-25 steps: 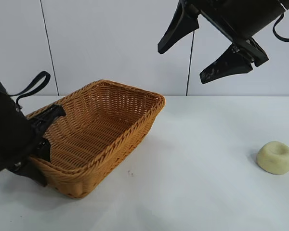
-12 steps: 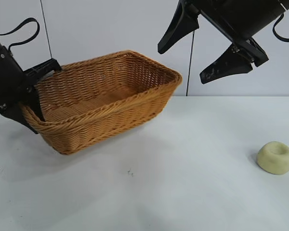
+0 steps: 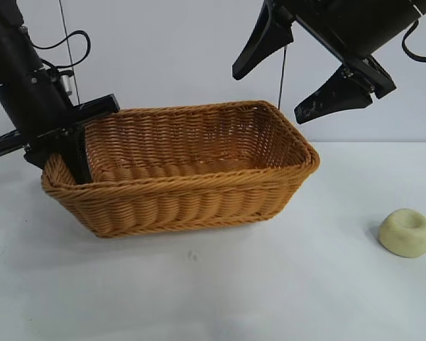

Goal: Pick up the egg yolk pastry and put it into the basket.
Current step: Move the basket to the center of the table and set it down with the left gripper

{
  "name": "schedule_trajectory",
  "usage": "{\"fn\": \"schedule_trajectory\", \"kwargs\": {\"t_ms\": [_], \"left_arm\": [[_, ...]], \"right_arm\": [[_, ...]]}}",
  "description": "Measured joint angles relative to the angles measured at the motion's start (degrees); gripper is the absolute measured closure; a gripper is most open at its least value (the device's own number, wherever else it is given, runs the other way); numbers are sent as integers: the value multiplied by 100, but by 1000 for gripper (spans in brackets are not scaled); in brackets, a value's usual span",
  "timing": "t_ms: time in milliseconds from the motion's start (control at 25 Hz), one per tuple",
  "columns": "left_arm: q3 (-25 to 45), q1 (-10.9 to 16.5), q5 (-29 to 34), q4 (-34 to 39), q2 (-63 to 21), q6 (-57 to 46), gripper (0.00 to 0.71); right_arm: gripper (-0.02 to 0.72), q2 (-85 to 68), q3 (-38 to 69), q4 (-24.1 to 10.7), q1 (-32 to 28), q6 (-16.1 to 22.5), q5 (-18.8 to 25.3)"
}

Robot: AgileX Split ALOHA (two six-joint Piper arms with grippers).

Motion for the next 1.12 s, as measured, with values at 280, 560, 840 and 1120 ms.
{"fn": "schedule_trajectory", "kwargs": {"t_ms": [280, 560, 840, 1120], "left_arm": [[0, -7, 8, 23, 292, 448, 614], [-27, -7, 2, -49, 577, 672, 615], [-27, -7, -61, -93, 667, 907, 615], [-27, -7, -161, -152, 667, 923, 545]], "right_arm": [[38, 0, 0, 0, 0, 0, 0], [38, 0, 0, 0, 0, 0, 0], [38, 0, 0, 0, 0, 0, 0], [38, 0, 0, 0, 0, 0, 0]]}}
